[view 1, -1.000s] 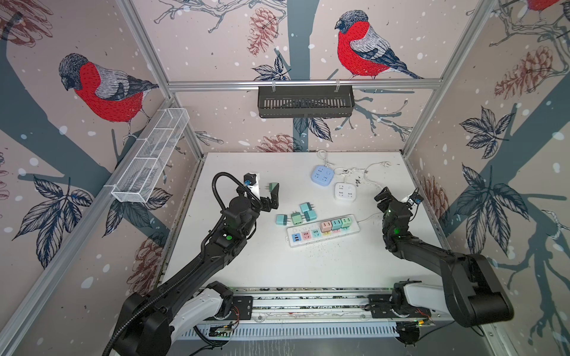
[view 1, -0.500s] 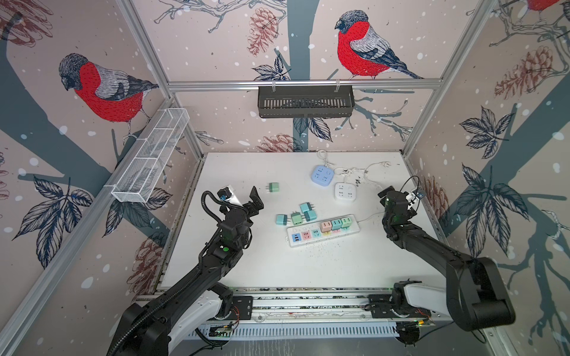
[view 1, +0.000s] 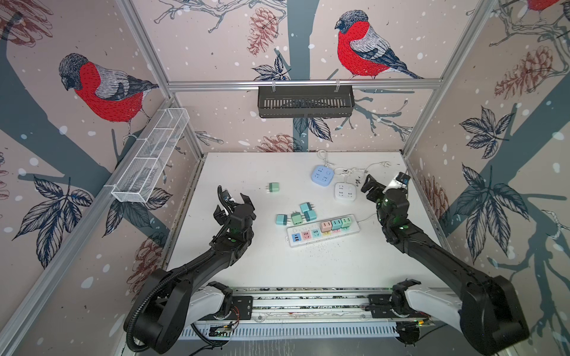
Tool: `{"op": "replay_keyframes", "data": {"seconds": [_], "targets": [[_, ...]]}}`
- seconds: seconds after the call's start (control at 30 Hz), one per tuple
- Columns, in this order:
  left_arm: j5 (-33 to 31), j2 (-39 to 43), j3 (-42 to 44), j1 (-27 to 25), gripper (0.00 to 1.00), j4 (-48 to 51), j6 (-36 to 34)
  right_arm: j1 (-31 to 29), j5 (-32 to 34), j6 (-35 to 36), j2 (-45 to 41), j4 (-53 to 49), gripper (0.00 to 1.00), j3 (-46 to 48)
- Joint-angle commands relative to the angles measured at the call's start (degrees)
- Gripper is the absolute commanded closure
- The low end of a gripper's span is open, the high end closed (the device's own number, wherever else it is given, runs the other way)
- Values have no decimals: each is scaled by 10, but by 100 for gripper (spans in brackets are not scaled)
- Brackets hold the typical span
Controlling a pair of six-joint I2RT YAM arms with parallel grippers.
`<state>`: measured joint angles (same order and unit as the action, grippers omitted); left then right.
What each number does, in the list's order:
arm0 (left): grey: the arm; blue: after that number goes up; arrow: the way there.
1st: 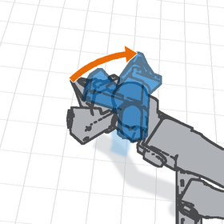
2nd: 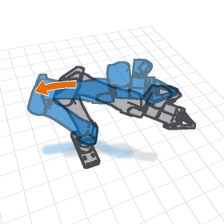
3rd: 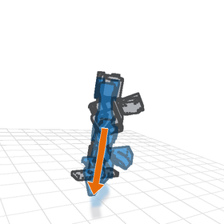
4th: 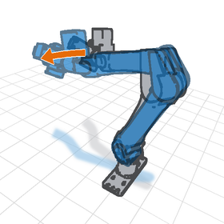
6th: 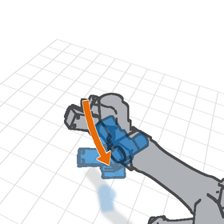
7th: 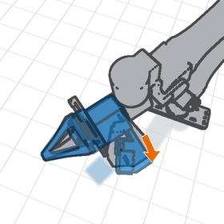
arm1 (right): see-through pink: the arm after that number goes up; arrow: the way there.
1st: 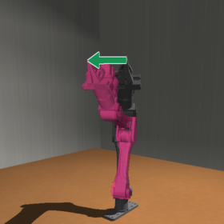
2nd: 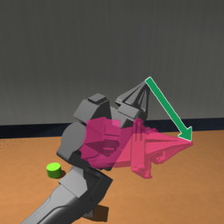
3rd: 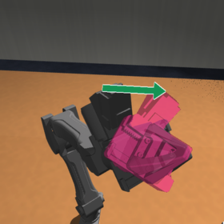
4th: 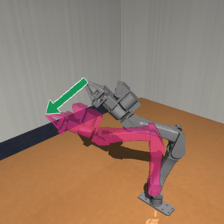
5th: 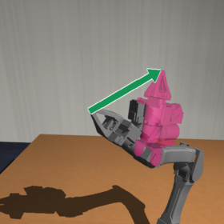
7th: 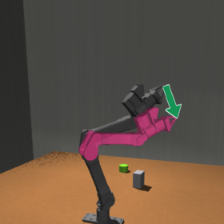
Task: Insert the plug
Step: 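Move the right gripper over the light green adapter while the left arm rests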
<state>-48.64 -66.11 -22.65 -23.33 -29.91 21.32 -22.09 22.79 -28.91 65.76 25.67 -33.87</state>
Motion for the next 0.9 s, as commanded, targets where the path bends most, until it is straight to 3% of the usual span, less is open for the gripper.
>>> {"op": "replay_keyframes", "data": {"seconds": [0.0,0.23,0.4,0.7,0.87], "targets": [[-7,5,21,2,3,-92,-21,-67,48,58,39,-8,0,-43],[-39,-5,20,4,3,-90,5,-174,73,52,214,-88,2,-226],[-46,6,28,3,3,-89,17,-219,76,45,390,-195,7,-419],[-53,48,71,4,3,-123,26,-253,107,37,721,-453,12,-862],[-57,58,81,5,3,-127,31,-255,70,47,814,-478,11,-989]]}}
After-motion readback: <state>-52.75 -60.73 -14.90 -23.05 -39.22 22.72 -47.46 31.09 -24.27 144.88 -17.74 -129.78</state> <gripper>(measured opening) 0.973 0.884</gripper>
